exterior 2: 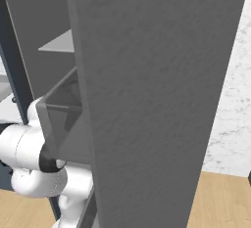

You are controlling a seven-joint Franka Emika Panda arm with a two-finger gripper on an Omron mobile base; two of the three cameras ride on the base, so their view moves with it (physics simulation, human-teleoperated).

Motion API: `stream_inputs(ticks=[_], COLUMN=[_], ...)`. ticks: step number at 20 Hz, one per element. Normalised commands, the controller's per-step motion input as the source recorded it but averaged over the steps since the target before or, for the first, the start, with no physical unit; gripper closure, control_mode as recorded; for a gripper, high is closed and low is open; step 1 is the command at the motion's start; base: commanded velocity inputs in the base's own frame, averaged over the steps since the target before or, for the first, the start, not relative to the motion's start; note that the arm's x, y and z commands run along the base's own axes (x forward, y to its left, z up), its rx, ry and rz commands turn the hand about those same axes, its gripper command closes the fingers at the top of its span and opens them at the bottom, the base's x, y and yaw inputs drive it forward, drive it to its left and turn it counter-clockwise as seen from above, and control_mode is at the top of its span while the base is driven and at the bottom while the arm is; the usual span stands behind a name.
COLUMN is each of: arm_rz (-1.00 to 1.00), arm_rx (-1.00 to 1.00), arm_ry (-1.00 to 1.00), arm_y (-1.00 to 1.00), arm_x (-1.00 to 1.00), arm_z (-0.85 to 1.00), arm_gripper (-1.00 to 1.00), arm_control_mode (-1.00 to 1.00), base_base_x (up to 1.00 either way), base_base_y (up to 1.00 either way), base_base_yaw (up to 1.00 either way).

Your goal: Place one lemon and one chicken drumstick in each tupperware on the nearby counter, to pack two identical lunches.

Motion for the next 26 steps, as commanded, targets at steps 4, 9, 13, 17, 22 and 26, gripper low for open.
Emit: stream_inputs(ticks=[4, 9, 13, 17, 22, 26], arm_rz=[0.00, 0.00, 0.00, 0.00, -0.01, -0.03], arm_rx=[0.00, 0.00, 0.00, 0.00, 0.00, 0.00], arm_ry=[0.01, 0.07, 0.10, 0.08, 0.03, 0.01], arm_y=[0.00, -0.02, -0.02, 0.00, 0.00, 0.00], arm_x=[-0.72, -0.95, -1.00, -1.00, -1.00, -1.00], arm_z=[1.00, 0.94, 0.61, 0.36, 0.04, -0.04], arm_gripper=[1.00, 1.00, 1.00, 1.00, 1.00, 1.00], arm_control_mode=[-1.00, -1.00, -1.00, -1.00, -1.00, -1.00], base_base_x=[0.00, 0.00, 0.00, 0.00, 0.00, 0.00], base_base_y=[0.00, 0.00, 0.00, 0.00, 0.00, 0.00], base_base_yaw=[0.00, 0.00, 0.00, 0.00, 0.00, 0.00])
